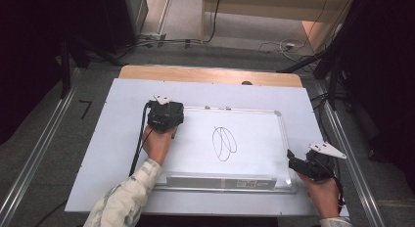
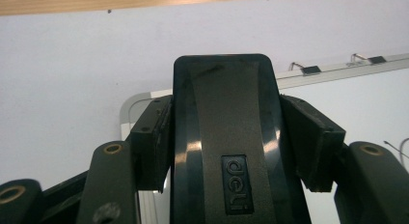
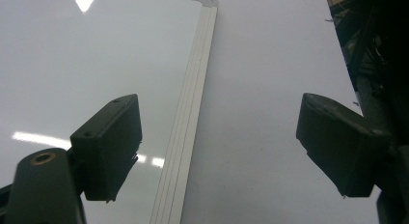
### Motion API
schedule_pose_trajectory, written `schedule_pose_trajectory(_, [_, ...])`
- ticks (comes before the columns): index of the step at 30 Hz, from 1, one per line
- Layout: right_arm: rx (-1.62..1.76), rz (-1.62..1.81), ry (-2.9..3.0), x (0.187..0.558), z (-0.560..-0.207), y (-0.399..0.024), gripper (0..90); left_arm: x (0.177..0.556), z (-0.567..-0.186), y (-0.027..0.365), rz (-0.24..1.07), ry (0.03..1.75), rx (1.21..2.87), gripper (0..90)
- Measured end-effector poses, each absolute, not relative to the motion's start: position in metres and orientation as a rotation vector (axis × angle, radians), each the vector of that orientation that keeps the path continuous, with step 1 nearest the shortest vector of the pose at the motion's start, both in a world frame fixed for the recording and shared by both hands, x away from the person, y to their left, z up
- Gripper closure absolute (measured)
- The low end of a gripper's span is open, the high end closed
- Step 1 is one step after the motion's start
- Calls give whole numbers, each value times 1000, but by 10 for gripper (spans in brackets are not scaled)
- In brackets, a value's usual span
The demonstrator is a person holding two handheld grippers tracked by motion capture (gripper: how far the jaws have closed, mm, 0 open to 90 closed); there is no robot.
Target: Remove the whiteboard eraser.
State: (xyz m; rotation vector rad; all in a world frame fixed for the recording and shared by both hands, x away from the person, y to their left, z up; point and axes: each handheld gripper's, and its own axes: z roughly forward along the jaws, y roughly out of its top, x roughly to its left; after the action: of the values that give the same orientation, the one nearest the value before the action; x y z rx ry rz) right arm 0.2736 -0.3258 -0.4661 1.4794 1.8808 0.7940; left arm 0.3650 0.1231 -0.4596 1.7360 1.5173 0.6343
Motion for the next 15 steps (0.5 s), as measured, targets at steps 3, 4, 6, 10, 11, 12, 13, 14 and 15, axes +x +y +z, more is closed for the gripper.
schedule_pose_trajectory(3, [1473,792,1885,275,-466,-325,149,364,-459,122,618,1510,1734,409])
schedule_pose_trajectory(4, [1473,791,1886,275,-466,-325,149,363,-458,122,615,1508,1728,409])
schedule_pose_trajectory(6, [1473,791,1888,275,-466,-325,149,363,-458,120,613,1503,1731,409])
schedule_pose_trajectory(10, [1472,794,1888,275,-466,-324,149,362,-459,117,603,1495,1738,409])
schedule_pose_trajectory(11, [1473,795,1888,275,-466,-324,149,362,-459,116,599,1494,1738,409])
schedule_pose_trajectory(12, [1477,797,1884,275,-466,-324,148,362,-459,115,599,1491,1738,409])
schedule_pose_trajectory(13, [1476,799,1884,275,-466,-324,149,361,-459,115,600,1488,1738,409])
schedule_pose_trajectory(14, [1475,799,1885,275,-466,-324,149,361,-458,114,600,1487,1740,409])
schedule_pose_trajectory(15, [1474,798,1887,275,-466,-324,149,361,-458,114,602,1486,1739,409])
